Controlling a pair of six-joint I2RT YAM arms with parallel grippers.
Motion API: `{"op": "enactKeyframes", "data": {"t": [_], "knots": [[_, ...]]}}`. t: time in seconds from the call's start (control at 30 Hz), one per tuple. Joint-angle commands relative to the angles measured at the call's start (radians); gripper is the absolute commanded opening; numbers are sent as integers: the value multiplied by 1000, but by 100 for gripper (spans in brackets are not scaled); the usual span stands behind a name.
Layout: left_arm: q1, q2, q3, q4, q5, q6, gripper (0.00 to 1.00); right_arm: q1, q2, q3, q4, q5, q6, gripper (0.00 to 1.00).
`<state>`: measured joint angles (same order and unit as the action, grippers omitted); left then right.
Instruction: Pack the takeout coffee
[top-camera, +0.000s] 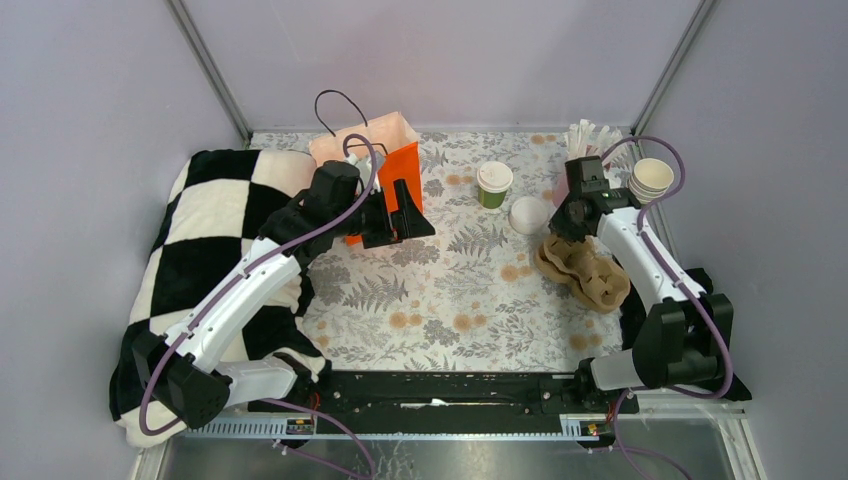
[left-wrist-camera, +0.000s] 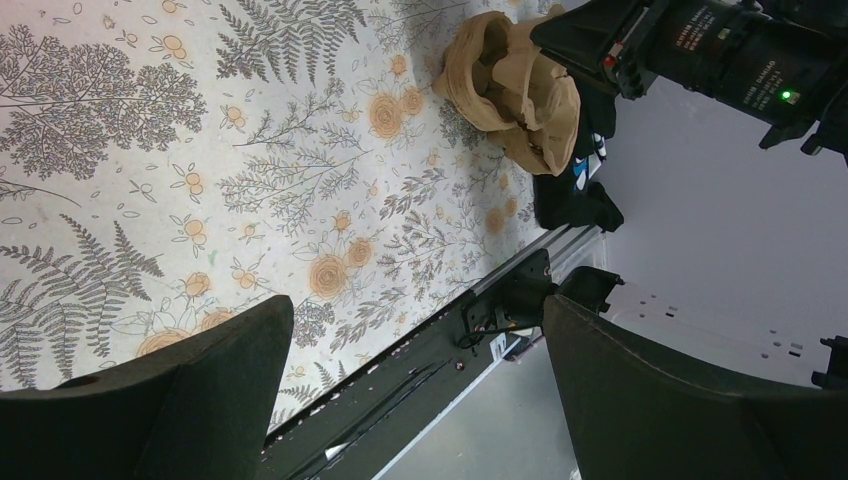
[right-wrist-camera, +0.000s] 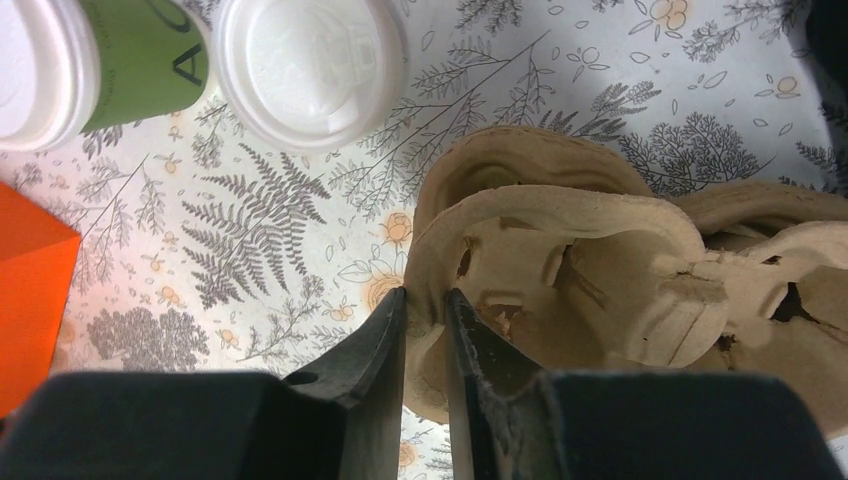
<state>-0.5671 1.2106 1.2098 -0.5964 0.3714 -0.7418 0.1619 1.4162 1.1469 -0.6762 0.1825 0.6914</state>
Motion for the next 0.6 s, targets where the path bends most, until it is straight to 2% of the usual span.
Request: {"op": "enactKeyframes", "data": {"t": [0.0, 0.13, 0.33, 0.57], "knots": [[6, -41, 5, 33, 27, -10, 99, -8, -68, -4, 53, -60, -125, 0], [6, -54, -3, 33, 24, -16, 99, -9, -86, 41, -19, -71, -204, 0], [6, -60, -11, 33, 18, -21, 99, -9, -202, 83, -115, -90, -235, 0], [6, -21, 27, 32, 32, -11, 99, -9, -326, 123, -117, -269, -334, 0]]}}
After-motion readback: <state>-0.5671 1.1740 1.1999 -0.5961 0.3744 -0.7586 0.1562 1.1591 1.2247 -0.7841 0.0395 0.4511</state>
